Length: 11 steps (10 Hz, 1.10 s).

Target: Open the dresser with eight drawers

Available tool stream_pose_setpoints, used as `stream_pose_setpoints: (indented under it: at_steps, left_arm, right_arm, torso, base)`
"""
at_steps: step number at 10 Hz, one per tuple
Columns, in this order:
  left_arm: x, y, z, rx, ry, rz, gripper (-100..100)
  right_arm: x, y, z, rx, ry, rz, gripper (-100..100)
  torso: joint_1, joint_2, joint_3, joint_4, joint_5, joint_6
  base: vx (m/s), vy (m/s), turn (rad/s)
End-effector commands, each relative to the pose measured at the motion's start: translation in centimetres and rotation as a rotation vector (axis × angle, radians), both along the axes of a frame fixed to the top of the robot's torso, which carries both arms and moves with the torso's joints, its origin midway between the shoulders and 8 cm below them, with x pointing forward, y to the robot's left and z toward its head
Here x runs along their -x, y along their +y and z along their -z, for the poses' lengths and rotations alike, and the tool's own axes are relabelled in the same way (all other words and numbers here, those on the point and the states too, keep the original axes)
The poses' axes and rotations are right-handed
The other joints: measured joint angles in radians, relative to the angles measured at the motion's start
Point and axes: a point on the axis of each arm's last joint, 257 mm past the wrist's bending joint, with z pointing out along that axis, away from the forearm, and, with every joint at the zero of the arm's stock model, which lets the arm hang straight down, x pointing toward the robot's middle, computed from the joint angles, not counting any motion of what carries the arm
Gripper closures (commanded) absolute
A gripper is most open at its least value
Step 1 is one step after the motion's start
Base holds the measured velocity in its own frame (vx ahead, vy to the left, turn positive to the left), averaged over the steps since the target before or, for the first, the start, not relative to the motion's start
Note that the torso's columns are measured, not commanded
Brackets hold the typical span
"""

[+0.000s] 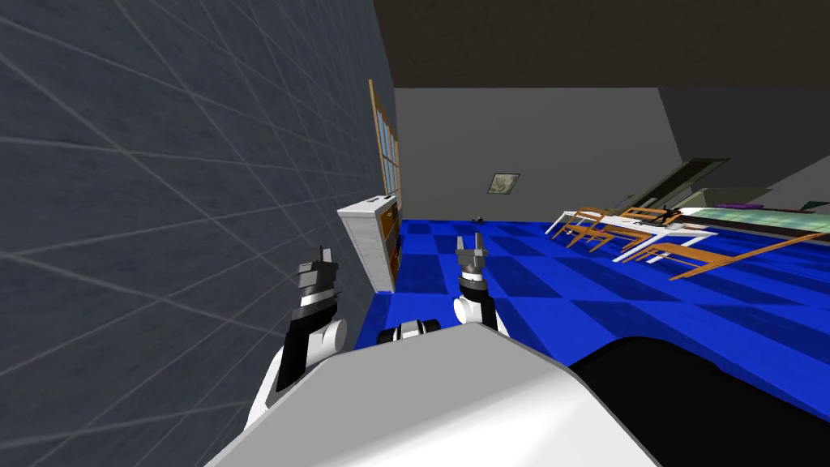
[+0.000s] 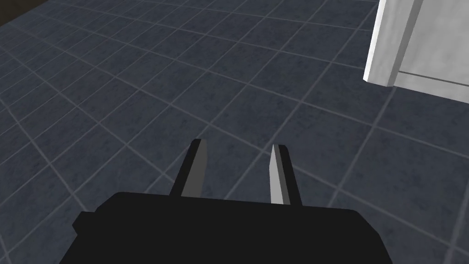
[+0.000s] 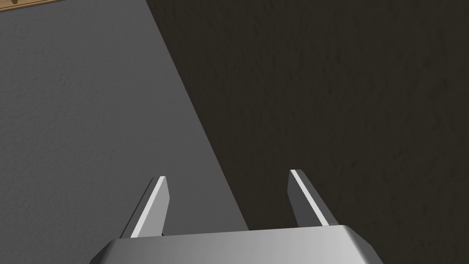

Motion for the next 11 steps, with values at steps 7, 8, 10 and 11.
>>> stream_pose_setpoints:
  at_steps: [7, 8, 10, 11]
  left_arm:
    - [-3.7, -1.8, -0.2, -0.088, 0.09, 0.1, -100]
    - [-4.0, -1.7, 0.3, -0.084, 0.112, 0.097, -100]
    - [-4.9, -1.9, 0.3, -0.084, 0.137, 0.109, -100]
    - [-5.6, -2.2, -0.2, -0.085, 0.142, 0.123, -100]
  right_arm:
    - [0.0, 0.0, 0.0, 0.0, 0.001, 0.0, 0]
    - [0.0, 0.0, 0.0, 0.0, 0.001, 0.0, 0]
    - [0.0, 0.0, 0.0, 0.0, 0.001, 0.0, 0]
    - [0.0, 0.0, 0.0, 0.0, 0.001, 0.0, 0]
  torso:
    - [0.0, 0.12, -0.242, 0.121, 0.0, 0.0]
    - [0.0, 0.12, -0.242, 0.121, 0.0, 0.0]
    - [0.0, 0.121, -0.241, 0.121, 0.0, 0.0]
    - [0.0, 0.121, -0.241, 0.121, 0.0, 0.0]
  base:
    - [0.035, -0.023, -0.027]
    - [0.042, -0.023, -0.023]
    - [0.036, -0.023, -0.029]
    - [0.04, -0.024, -0.042]
